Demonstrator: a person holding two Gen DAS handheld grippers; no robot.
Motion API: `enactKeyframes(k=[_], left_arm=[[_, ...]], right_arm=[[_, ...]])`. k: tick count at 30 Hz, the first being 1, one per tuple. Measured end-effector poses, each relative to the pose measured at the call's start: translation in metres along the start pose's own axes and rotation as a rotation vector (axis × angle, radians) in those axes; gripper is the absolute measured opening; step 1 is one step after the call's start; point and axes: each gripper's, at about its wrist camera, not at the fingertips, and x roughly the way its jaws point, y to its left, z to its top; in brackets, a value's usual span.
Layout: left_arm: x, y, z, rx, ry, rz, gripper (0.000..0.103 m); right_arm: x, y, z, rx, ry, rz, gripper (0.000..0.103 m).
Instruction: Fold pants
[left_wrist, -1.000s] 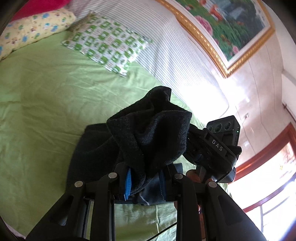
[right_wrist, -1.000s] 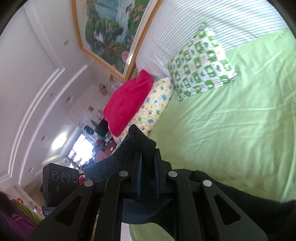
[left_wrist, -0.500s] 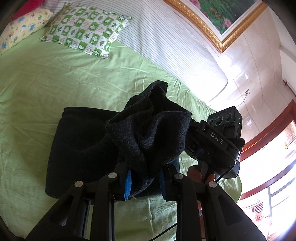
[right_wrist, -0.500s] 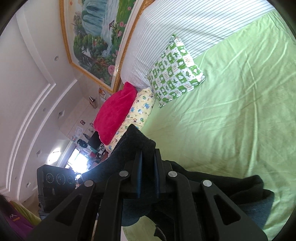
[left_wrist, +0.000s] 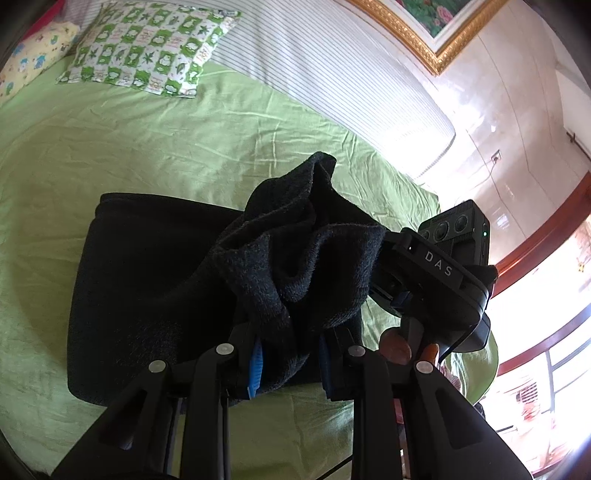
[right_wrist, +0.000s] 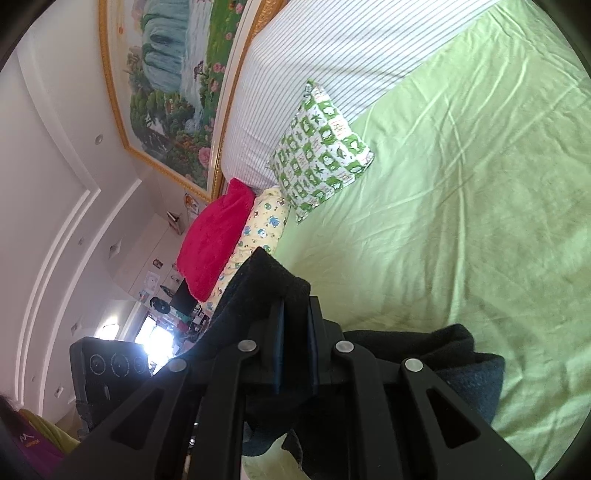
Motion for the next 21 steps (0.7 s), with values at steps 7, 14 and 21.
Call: enactKeyframes(k=[7, 14, 21], left_arm=[[0.012, -0.007, -0.004, 0.053, 0.012, 0.017, 0.024], [0.023, -0.015, -0.01, 0.11, 0.008, 0.039, 0.025], [0.027, -0.015, -0.013, 0.143, 0.006, 0.038, 0.032]], right_arm=[[-0.014, -0.006, -0.003, 0.013, -0.016, -0.02, 0.013], [-0.023, -0.008, -0.006, 0.013, -0.027, -0.081, 0.016], [-0.047, -0.006, -0.011, 0.027, -0.086, -0.138, 0.016]])
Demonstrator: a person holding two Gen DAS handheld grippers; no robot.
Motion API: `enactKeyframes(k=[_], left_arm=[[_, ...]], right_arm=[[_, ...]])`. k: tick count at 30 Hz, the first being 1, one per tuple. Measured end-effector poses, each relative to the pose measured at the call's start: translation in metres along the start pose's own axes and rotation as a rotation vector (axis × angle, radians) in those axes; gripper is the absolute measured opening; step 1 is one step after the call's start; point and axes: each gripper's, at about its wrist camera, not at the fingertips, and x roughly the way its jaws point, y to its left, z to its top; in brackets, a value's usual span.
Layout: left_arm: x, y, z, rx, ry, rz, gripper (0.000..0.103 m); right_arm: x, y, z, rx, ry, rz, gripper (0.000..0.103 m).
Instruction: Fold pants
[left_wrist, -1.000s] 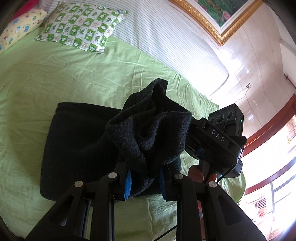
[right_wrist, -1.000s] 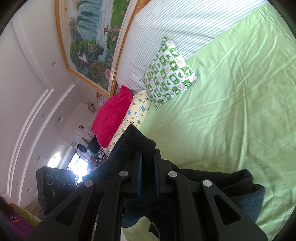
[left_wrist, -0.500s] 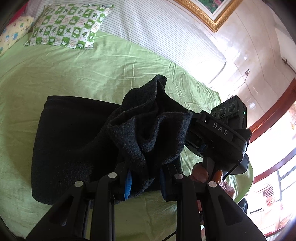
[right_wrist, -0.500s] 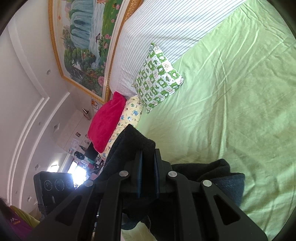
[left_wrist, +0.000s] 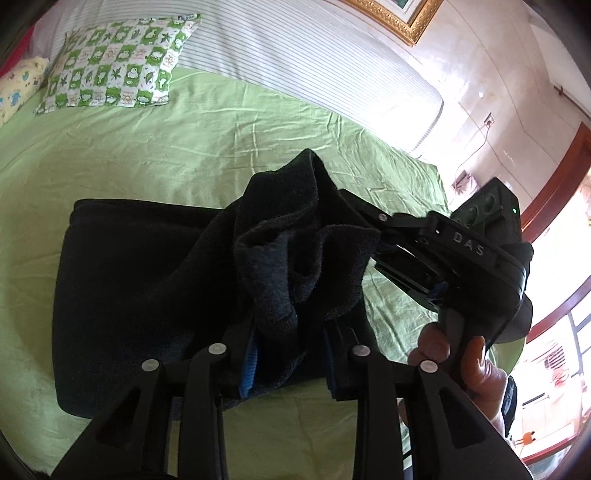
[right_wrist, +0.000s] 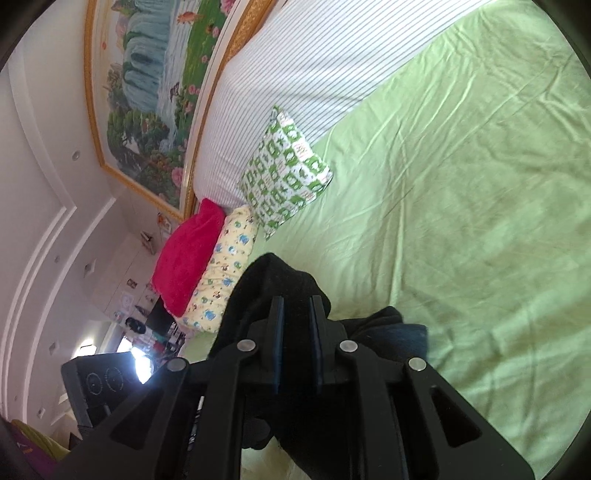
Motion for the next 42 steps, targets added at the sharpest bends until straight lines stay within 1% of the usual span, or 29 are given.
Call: enactKeyframes(k=[1, 3, 5, 6, 7, 8, 9, 10, 11, 13, 17, 21, 25, 29, 36, 42], left_arm=[[0.0, -0.001, 0.0, 0.002, 0.001, -0.008, 0.035], [0.0, -0.004, 0.0, 0.009, 0.008, -0.037, 0.052], [-0.001, -0.007, -0.002, 0.012, 0.008, -0.063, 0.056], [-0.001, -0.008, -0.003, 0.015, 0.013, -0.073, 0.058], [-0.002, -0.01, -0.006, 0.02, 0.022, -0.089, 0.061], [-0.002, -0.011, -0.007, 0.022, 0.026, -0.096, 0.066], [-0.003, -0.012, -0.009, 0.023, 0.027, -0.104, 0.066], [-0.006, -0.012, -0.011, 0.023, 0.029, -0.119, 0.066], [-0.007, -0.012, -0.012, 0.022, 0.033, -0.129, 0.066], [-0.012, -0.009, -0.015, 0.011, 0.038, -0.143, 0.066], [-0.031, 0.008, -0.015, -0.041, 0.015, -0.164, 0.067], [-0.051, 0.025, -0.012, -0.092, -0.027, -0.17, 0.069], [-0.069, 0.045, -0.008, -0.127, -0.064, -0.153, 0.071], [-0.08, 0.063, -0.01, -0.16, -0.081, -0.135, 0.071], [-0.088, 0.092, -0.014, -0.233, -0.089, -0.12, 0.073], [-0.09, 0.114, -0.016, -0.276, -0.088, -0.11, 0.073]], right_arm=[[-0.003, 0.0, 0.0, 0.001, -0.004, -0.005, 0.016], [-0.012, 0.0, -0.002, 0.009, -0.025, -0.029, 0.016], [-0.018, 0.001, -0.004, 0.018, -0.04, -0.042, 0.017], [-0.023, 0.001, -0.005, 0.024, -0.051, -0.048, 0.021], [-0.026, 0.001, -0.007, 0.029, -0.061, -0.055, 0.031], [-0.031, 0.001, -0.008, 0.035, -0.073, -0.069, 0.04], [-0.036, 0.001, -0.01, 0.043, -0.088, -0.09, 0.06], [-0.042, 0.003, -0.012, 0.049, -0.114, -0.104, 0.073], [-0.048, 0.005, -0.015, 0.047, -0.139, -0.116, 0.074], [-0.055, 0.012, -0.017, 0.038, -0.168, -0.13, 0.075], [-0.065, 0.034, -0.022, -0.009, -0.203, -0.226, 0.078], [-0.066, 0.064, -0.03, -0.085, -0.237, -0.322, 0.085], [-0.063, 0.083, -0.037, -0.106, -0.24, -0.389, 0.086], [-0.059, 0.095, -0.043, -0.099, -0.241, -0.432, 0.087], [-0.047, 0.114, -0.056, -0.122, -0.229, -0.54, 0.088], [-0.038, 0.121, -0.057, -0.139, -0.229, -0.608, 0.091]])
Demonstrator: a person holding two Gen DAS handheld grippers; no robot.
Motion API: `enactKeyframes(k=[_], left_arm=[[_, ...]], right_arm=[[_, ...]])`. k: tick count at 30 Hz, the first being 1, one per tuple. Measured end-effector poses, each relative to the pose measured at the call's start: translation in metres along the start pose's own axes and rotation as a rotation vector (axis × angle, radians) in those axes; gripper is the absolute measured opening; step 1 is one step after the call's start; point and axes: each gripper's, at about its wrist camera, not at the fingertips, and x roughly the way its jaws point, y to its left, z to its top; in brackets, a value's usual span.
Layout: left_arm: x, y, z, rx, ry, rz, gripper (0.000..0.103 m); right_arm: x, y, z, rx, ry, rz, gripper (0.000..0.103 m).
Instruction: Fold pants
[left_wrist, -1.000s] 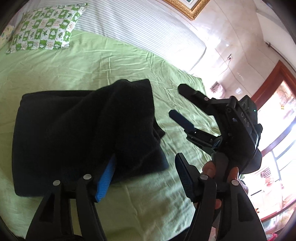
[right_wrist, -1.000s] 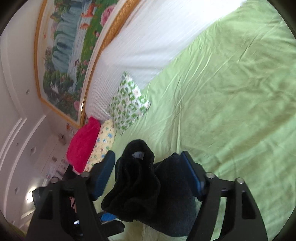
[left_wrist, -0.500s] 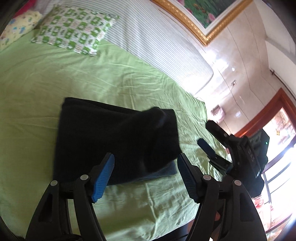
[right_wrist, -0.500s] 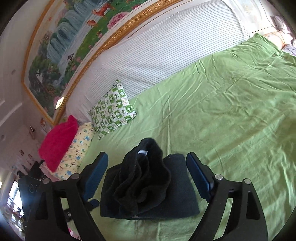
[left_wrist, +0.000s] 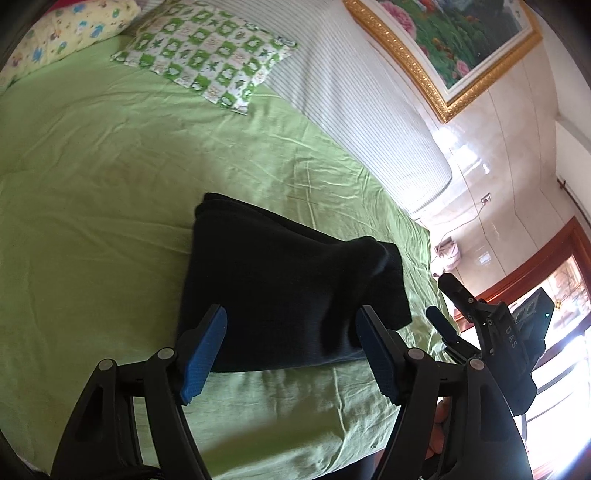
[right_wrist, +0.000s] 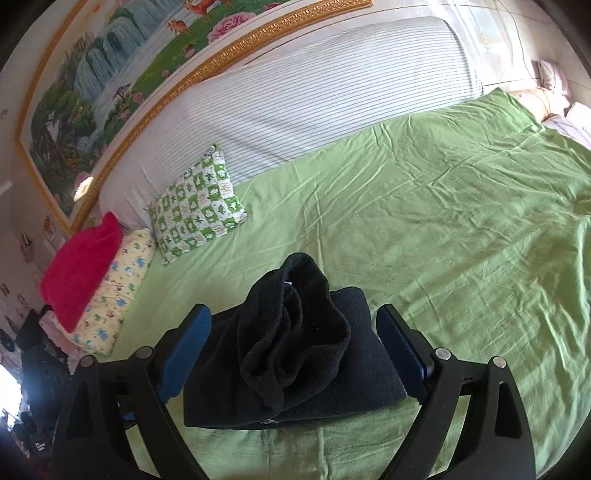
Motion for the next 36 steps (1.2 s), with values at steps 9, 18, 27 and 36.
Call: enactKeyframes(k=[9, 18, 27, 36], left_arm=[[-0.002, 0.014, 0.003, -0.017, 0.007, 0.016, 0.074], [0.015, 0.019, 0.005, -0.003, 0.059, 0.045, 0.074], [0.033, 0.025, 0.01, -0.007, 0.091, 0.084, 0.074], [0.055, 0.037, 0.018, -0.023, 0.123, 0.109, 0.075]], right_arm=[[0.023, 0.001, -0.001, 0.015, 0.039, -0.019, 0.093], [0.052, -0.008, -0.013, 0.034, 0.102, 0.018, 0.093], [0.054, -0.039, -0.025, 0.074, 0.099, 0.023, 0.093], [0.056, -0.06, -0.033, 0.084, 0.108, 0.042, 0.093]])
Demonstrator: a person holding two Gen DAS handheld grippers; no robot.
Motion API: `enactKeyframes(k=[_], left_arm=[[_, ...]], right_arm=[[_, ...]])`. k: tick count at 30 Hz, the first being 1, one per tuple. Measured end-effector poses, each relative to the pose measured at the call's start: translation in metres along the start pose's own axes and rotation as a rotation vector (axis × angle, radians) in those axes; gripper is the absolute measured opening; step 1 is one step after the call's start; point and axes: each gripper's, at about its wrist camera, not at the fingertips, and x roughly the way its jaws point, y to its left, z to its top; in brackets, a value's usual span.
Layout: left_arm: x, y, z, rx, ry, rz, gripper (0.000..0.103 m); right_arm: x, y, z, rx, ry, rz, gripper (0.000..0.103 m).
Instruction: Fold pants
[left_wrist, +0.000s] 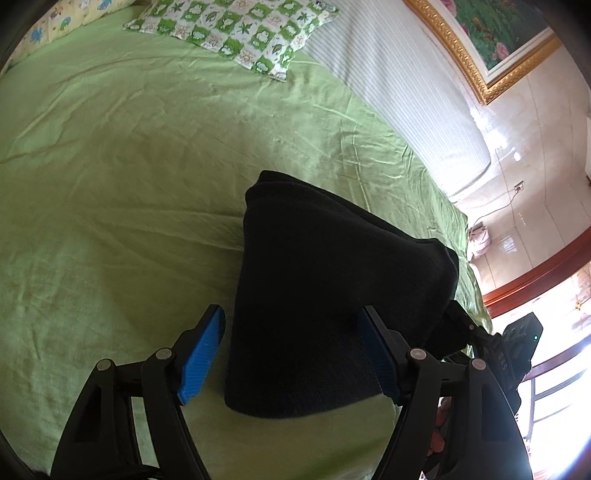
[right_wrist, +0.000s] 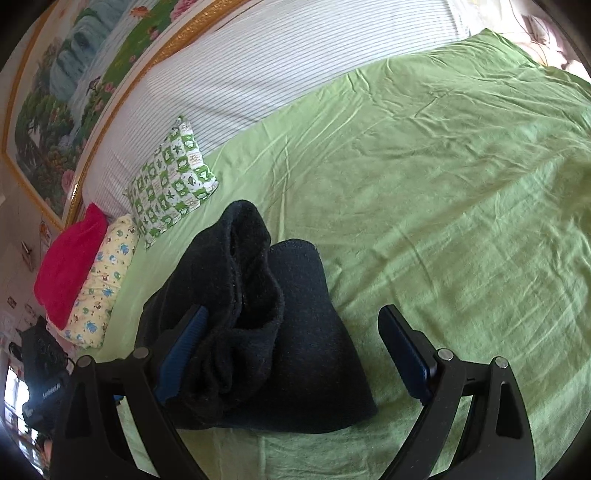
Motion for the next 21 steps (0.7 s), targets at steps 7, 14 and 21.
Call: enactKeyframes(k=[7, 14, 21], left_arm=[[0.021, 0.005, 0.011, -0.007, 0.025, 0.011, 0.079], [0.042, 0.006, 0.02, -0.014, 0.051, 0.019, 0.081], [0.058, 0.002, 0.02, 0.009, 0.048, 0.052, 0.082]], right_arm=[[0.006, -0.008, -0.003, 0.014, 0.028, 0.071, 0.085], [0.01, -0.011, -0.003, 0.021, 0.054, 0.153, 0.077], [0.017, -0.018, -0.006, 0.032, 0.079, 0.193, 0.077]])
